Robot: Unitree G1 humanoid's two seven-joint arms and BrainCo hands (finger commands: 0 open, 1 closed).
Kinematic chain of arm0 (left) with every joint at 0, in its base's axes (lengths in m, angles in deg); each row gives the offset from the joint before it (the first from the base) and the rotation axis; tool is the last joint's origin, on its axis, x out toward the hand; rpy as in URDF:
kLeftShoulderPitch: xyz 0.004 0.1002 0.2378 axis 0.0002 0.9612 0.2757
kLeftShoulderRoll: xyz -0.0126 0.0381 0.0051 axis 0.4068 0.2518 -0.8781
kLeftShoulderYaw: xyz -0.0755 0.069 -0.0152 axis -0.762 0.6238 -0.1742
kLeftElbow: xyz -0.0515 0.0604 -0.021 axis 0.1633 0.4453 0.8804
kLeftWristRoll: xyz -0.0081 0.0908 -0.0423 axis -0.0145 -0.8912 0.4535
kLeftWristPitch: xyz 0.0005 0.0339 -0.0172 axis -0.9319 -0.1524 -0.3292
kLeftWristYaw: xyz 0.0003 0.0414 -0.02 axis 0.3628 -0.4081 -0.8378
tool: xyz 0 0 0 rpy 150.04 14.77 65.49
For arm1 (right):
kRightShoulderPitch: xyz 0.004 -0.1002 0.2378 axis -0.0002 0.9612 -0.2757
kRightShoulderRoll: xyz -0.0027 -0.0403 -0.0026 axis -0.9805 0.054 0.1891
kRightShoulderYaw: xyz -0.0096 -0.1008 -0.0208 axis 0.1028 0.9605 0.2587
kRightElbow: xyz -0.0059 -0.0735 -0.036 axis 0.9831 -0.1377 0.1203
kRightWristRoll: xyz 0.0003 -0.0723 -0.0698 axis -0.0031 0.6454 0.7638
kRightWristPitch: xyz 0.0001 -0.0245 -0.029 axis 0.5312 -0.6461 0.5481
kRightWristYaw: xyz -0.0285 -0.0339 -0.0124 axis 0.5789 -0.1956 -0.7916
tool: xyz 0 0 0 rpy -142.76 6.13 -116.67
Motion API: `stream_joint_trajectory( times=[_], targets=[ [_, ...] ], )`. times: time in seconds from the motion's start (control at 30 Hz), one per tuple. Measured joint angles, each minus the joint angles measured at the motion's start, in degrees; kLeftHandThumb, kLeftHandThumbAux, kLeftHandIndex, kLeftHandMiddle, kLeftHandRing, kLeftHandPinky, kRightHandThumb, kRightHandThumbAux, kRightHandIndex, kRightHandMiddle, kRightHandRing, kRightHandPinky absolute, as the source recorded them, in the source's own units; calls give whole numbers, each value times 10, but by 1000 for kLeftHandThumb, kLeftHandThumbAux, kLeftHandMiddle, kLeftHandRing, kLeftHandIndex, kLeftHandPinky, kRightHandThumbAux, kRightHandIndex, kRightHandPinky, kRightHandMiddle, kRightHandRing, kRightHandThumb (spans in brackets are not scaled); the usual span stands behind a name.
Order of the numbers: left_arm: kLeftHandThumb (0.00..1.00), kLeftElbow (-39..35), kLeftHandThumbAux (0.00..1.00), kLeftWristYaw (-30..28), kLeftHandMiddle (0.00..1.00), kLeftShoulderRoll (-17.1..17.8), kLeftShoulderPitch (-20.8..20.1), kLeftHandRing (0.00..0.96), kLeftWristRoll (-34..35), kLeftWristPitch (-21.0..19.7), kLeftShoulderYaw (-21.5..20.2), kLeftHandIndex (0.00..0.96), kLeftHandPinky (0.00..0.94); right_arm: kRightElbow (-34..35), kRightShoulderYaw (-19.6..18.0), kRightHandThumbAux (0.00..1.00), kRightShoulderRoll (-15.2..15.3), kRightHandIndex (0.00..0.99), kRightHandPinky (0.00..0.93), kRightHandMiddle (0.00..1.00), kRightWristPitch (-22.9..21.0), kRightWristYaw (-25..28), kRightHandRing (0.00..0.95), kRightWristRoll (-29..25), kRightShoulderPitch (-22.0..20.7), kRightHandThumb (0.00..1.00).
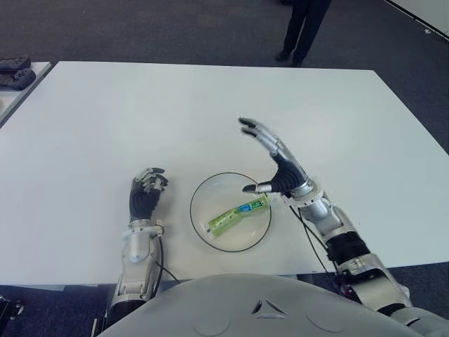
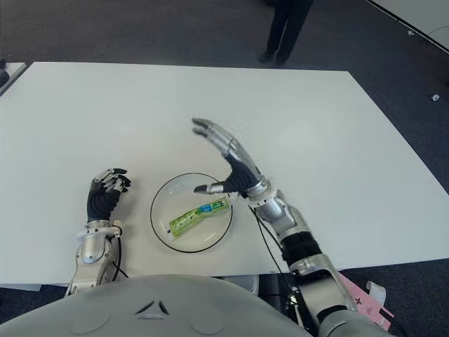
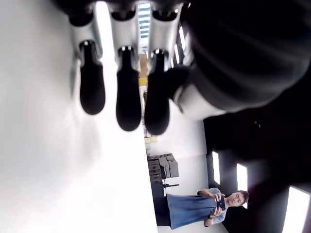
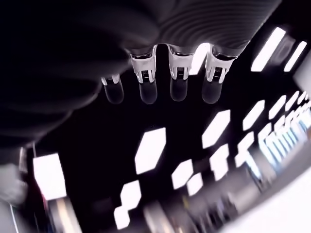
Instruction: Put the toothpaste on the table into the plate.
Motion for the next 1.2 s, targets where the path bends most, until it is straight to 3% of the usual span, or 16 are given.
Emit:
stream_joint_trajectory(
  times=[0.2, 0.4, 0.5, 0.6, 0.77, 0.97, 1.2],
  targets=[
    [705, 2, 717, 0, 564, 0, -3, 555, 2, 2, 0, 433, 544, -2, -42, 876, -38, 360, 426, 332, -11, -6, 356, -51, 12, 220],
    [706, 4, 716, 0, 564, 0, -5, 559, 6, 4, 0, 433, 552, 8, -87, 981, -72, 425, 443, 406, -68, -18, 419, -71, 44, 229],
    [706, 7, 716, 0, 568, 1, -6, 563, 7, 9, 0, 433, 557, 10, -101, 816, -88, 423, 449, 428, -102, -21, 439, -78, 73, 544],
    [707, 11, 716, 0, 571, 2, -8, 566, 9, 12, 0, 433, 561, 17, -109, 761, -102, 424, 465, 451, -139, -20, 460, -83, 97, 648],
    [707, 18, 717, 0, 577, 5, -14, 571, 11, 13, 0, 433, 568, 21, -123, 739, -114, 427, 519, 496, -168, -19, 503, -85, 109, 689],
    [708, 19, 717, 0, 583, 5, -16, 578, 11, 12, 1, 434, 570, -16, -140, 733, -125, 429, 544, 533, -173, -31, 532, -84, 97, 697],
    [709, 19, 716, 0, 591, 5, -19, 583, 11, 11, 3, 434, 580, -52, -159, 729, -139, 431, 565, 592, -191, -86, 570, -51, 98, 701]
  ],
)
